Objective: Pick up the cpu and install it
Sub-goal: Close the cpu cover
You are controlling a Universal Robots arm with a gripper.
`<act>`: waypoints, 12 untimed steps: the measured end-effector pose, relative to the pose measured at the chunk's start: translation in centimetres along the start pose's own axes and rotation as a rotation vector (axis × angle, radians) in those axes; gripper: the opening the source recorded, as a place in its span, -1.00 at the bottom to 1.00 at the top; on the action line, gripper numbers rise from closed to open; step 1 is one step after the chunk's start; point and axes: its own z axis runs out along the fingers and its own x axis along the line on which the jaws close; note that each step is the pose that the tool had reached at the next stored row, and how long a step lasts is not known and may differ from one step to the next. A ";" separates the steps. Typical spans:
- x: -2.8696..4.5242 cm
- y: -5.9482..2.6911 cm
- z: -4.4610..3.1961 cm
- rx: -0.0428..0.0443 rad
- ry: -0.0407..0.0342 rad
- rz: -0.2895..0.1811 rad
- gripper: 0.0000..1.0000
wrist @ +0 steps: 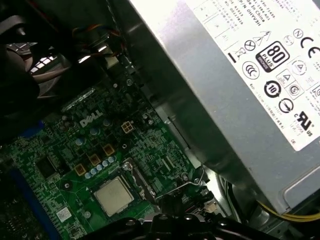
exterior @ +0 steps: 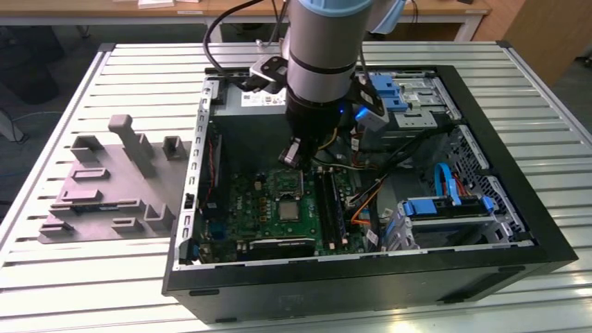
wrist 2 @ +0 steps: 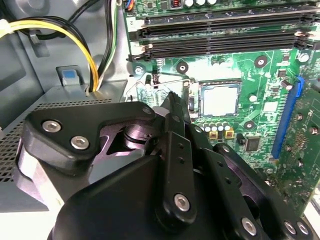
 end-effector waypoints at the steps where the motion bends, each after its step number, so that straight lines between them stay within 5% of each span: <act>1: 0.08 -0.05 -0.01 0.0001 0.0003 0.000 -0.79; 12: 1.14 -0.59 -0.05 0.0007 0.0011 -0.001 -0.79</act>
